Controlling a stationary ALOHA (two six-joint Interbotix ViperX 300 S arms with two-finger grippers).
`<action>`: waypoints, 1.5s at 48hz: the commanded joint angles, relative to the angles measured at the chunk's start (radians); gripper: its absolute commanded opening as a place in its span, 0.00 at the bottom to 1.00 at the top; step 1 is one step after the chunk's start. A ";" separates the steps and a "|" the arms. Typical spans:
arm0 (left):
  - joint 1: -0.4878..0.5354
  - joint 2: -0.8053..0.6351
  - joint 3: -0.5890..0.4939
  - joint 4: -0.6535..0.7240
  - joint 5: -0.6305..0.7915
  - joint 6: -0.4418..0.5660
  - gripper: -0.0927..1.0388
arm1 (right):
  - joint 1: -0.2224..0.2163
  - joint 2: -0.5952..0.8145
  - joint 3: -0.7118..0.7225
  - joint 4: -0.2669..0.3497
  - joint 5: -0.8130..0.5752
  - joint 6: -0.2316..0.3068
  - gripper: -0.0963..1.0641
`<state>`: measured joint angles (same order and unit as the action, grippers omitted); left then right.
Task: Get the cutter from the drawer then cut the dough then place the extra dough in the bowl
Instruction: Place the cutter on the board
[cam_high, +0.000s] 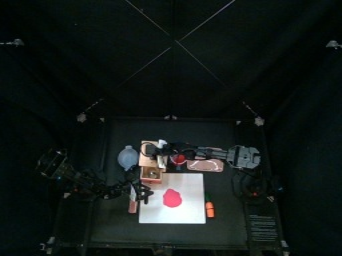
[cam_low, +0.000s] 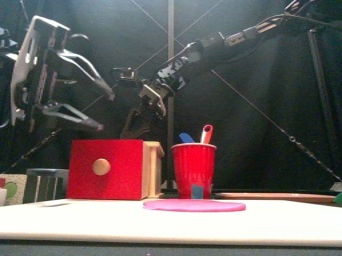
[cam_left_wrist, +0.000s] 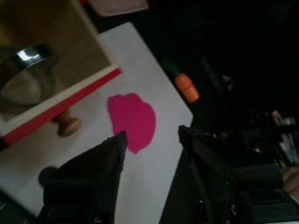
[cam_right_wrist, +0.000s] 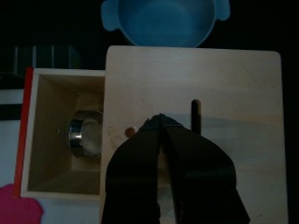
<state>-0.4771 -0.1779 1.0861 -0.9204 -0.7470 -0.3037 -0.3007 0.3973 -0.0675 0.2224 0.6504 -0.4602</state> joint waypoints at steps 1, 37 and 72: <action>0.005 -0.040 0.000 0.092 -0.046 0.041 0.84 | 0.000 -0.002 -0.002 -0.003 0.023 0.002 0.12; 0.103 -0.284 0.225 0.187 -0.304 0.560 0.83 | 0.107 -0.087 -0.091 -0.003 0.123 0.046 0.13; 0.256 -0.449 0.313 0.241 -0.298 0.724 0.83 | 0.189 -0.064 -0.133 -0.230 0.156 0.413 0.63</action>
<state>-0.2240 -0.6259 1.4082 -0.6918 -1.0400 0.4188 -0.1227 0.3574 -0.1657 0.0153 0.7946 -0.0675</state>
